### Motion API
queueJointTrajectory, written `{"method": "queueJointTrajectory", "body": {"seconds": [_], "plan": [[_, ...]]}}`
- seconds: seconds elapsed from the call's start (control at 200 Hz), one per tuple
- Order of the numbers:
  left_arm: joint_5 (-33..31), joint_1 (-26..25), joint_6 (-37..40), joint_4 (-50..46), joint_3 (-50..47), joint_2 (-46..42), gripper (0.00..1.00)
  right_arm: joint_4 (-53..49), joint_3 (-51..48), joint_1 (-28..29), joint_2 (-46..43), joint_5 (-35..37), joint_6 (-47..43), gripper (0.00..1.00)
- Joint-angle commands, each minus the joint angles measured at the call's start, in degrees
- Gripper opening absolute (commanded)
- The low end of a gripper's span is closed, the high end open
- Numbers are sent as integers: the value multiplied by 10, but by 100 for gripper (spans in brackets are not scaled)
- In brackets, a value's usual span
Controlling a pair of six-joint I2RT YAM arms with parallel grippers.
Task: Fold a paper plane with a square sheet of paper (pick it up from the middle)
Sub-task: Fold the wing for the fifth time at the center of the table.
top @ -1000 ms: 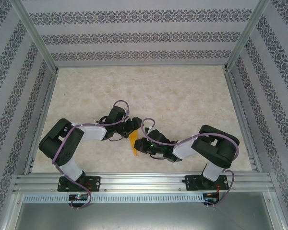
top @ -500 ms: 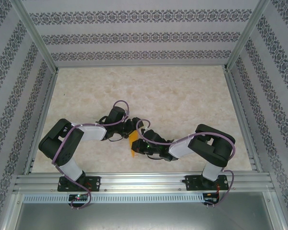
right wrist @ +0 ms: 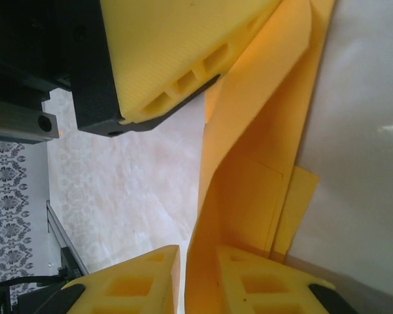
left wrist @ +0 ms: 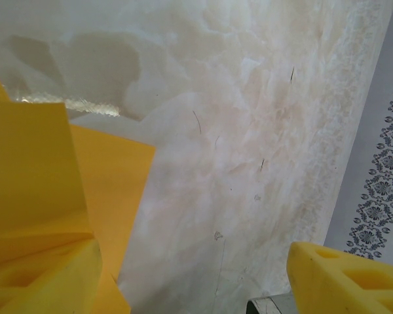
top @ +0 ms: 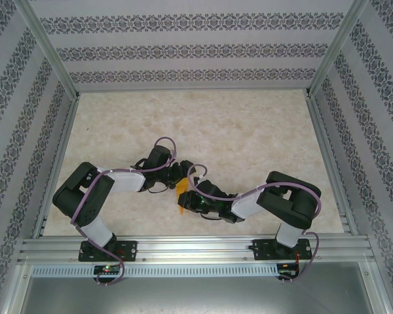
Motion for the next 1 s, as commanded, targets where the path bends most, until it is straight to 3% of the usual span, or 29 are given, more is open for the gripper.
{"method": "queueJointTrajectory", "body": {"seconds": [0.0, 0.25, 0.425, 0.605, 0.704, 0.789, 0.904, 0.994], "plan": [[-15, 4, 21, -38, -11, 0, 76, -31, -19, 17, -8, 0, 21, 19], [-14, 4, 21, -38, -10, -1, 76, -45, -16, 24, 7, -4, 35, 5], [-14, 4, 21, -37, -11, 0, 76, -122, 7, 28, 28, -9, 37, 4], [-13, 4, 21, -38, -11, 1, 76, -219, 20, 35, -9, 26, 28, 13], [-13, 4, 21, -37, -12, 1, 76, -216, 17, 34, -58, 39, 14, 26], [-15, 4, 21, -36, -14, 1, 76, -209, 10, 34, -105, 52, 6, 29], [-14, 4, 21, -36, -13, 1, 76, -207, -6, 34, -164, 93, 5, 30], [-16, 4, 20, -35, -14, -1, 76, -158, -14, 34, -178, 98, 0, 19]]}}
